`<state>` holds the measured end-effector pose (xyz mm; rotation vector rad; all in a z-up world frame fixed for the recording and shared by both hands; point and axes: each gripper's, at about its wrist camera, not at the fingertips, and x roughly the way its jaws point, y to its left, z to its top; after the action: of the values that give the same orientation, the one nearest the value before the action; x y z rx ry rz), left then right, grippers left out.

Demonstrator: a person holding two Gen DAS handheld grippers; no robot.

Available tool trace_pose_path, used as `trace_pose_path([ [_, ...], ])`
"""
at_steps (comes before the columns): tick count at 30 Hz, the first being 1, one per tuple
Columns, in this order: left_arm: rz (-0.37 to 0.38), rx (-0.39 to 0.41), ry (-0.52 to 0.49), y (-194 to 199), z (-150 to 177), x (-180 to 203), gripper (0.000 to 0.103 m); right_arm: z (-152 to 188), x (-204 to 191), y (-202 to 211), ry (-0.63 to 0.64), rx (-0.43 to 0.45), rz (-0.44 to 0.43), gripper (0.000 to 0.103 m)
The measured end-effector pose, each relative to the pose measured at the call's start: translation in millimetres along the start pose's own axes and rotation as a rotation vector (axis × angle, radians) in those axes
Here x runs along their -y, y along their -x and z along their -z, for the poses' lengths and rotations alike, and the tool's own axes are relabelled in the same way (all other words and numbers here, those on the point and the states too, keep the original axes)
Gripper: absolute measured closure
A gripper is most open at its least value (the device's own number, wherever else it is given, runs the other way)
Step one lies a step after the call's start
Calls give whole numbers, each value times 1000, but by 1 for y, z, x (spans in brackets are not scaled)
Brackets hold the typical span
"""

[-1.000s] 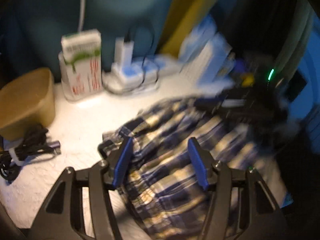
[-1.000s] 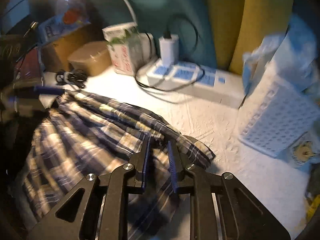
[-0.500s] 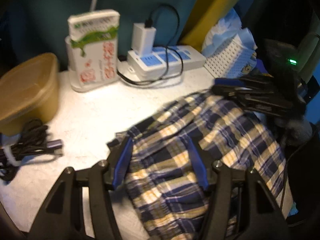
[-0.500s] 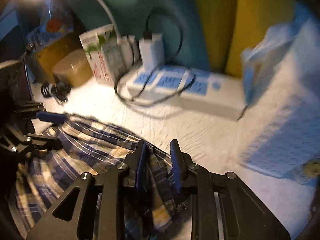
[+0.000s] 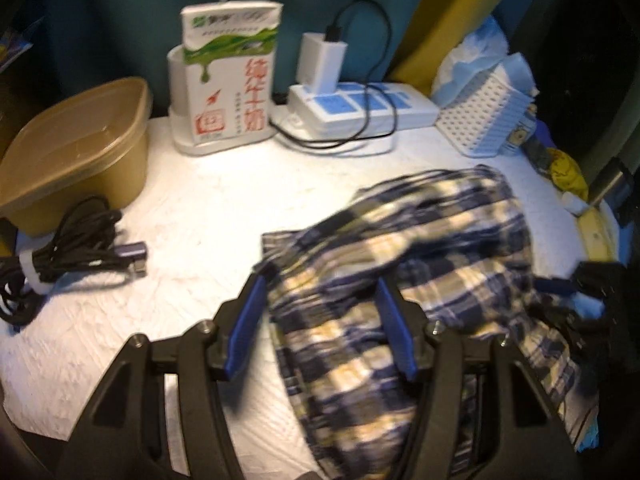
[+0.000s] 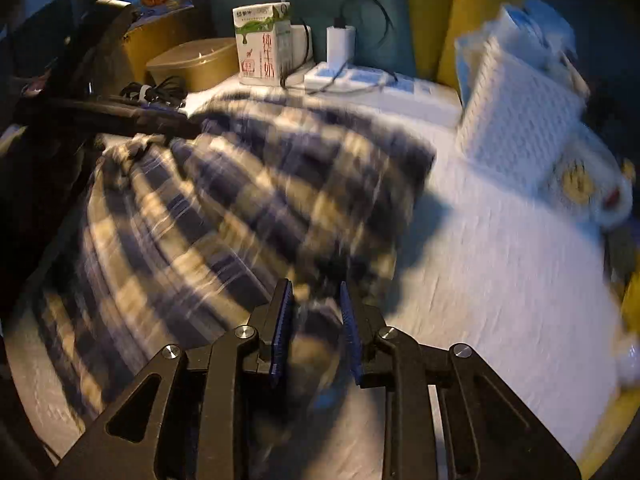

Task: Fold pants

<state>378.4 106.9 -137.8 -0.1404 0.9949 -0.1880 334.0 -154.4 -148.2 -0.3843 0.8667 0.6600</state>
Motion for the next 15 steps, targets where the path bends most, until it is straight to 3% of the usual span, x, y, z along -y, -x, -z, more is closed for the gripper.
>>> trace_pose_path([
  [5, -21, 16, 7, 10, 7, 2, 44, 28, 2, 27, -41, 1, 17, 78],
  [8, -35, 76, -14, 36, 13, 17, 44, 42, 4, 41, -44, -6, 21, 78],
  [12, 3, 140, -36, 67, 30, 42, 44, 41, 8, 62, -58, 48, 31, 78],
  [15, 70, 140, -65, 74, 45, 63, 44, 29, 2, 68, -61, 115, -6, 78],
])
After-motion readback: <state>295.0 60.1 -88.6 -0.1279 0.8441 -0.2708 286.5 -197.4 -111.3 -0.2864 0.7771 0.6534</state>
